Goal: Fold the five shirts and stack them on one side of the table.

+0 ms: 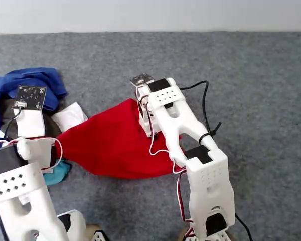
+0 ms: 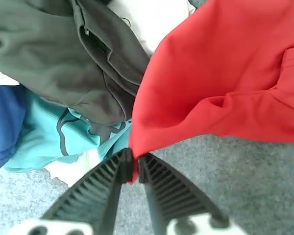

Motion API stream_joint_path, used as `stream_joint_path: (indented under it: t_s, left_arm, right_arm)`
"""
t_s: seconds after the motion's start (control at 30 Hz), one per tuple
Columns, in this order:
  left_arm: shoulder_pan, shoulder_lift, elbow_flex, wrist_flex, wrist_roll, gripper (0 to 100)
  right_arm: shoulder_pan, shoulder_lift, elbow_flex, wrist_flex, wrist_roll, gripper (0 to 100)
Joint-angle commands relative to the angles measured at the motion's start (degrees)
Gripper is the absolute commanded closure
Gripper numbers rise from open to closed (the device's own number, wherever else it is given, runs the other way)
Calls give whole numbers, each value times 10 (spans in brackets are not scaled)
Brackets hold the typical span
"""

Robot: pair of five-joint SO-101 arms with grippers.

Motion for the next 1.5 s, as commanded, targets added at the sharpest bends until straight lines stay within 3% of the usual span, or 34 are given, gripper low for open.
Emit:
stream_joint_path:
  t_s: [0.0, 0.9, 1.07, 1.47]
  left_arm:
    - [1, -11, -3, -4, 0, 987]
    - [1, -11, -4, 3, 0, 987]
    - [1, -11, -3, 4, -1, 987]
    - [3, -11, -6, 4, 0, 987]
  right_arm:
    - [9, -9, -23, 15, 5, 842]
    - [-5, 14, -24, 15, 4, 849]
    - [-4, 15, -24, 14, 5, 997]
    - [0, 5, -26, 18, 10, 990]
